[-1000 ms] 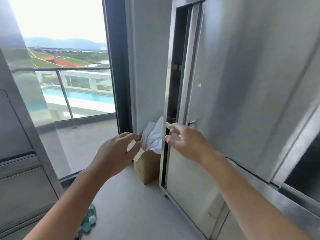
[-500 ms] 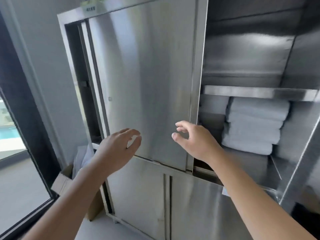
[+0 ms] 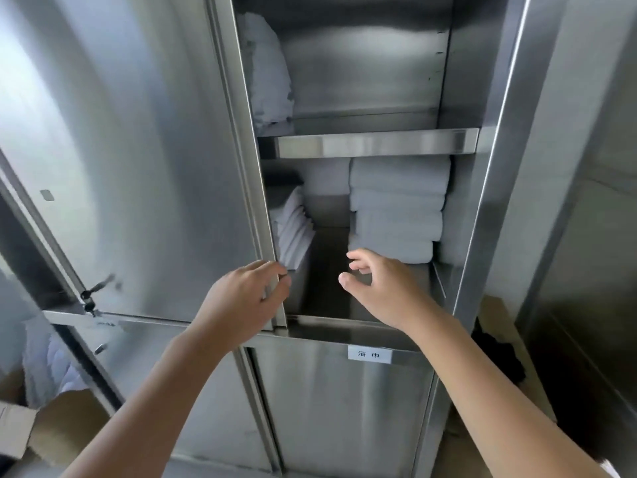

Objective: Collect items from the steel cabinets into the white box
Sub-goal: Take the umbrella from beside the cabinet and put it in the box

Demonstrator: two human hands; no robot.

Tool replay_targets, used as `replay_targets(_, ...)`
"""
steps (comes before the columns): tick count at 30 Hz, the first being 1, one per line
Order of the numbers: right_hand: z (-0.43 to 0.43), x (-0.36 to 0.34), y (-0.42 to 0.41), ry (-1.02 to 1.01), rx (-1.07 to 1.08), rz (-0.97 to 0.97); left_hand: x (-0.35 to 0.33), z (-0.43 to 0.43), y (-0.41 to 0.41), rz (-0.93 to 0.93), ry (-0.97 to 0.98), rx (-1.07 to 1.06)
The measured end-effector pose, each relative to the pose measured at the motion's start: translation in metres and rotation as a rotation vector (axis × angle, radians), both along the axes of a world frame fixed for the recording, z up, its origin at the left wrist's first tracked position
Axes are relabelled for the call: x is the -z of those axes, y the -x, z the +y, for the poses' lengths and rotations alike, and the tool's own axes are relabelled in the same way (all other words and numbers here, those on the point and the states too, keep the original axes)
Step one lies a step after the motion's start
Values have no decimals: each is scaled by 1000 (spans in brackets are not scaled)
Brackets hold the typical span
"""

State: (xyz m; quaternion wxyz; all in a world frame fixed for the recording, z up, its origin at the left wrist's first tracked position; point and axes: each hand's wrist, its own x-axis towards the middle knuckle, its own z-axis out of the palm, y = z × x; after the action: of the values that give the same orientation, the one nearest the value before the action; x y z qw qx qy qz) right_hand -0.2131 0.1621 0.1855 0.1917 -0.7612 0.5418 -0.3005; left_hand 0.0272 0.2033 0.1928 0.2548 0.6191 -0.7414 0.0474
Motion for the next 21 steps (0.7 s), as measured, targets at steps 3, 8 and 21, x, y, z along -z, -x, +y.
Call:
replay_targets(3,-4,6,23,-7,67,11,9,-12,24,12,-21,51)
replay_targets(8,-7,6,45,2,128,-5,16,-22,44,16,-49,96)
replay_targets(21,52,21,68,-63,354,6,33,-9,58,58,-73,244)
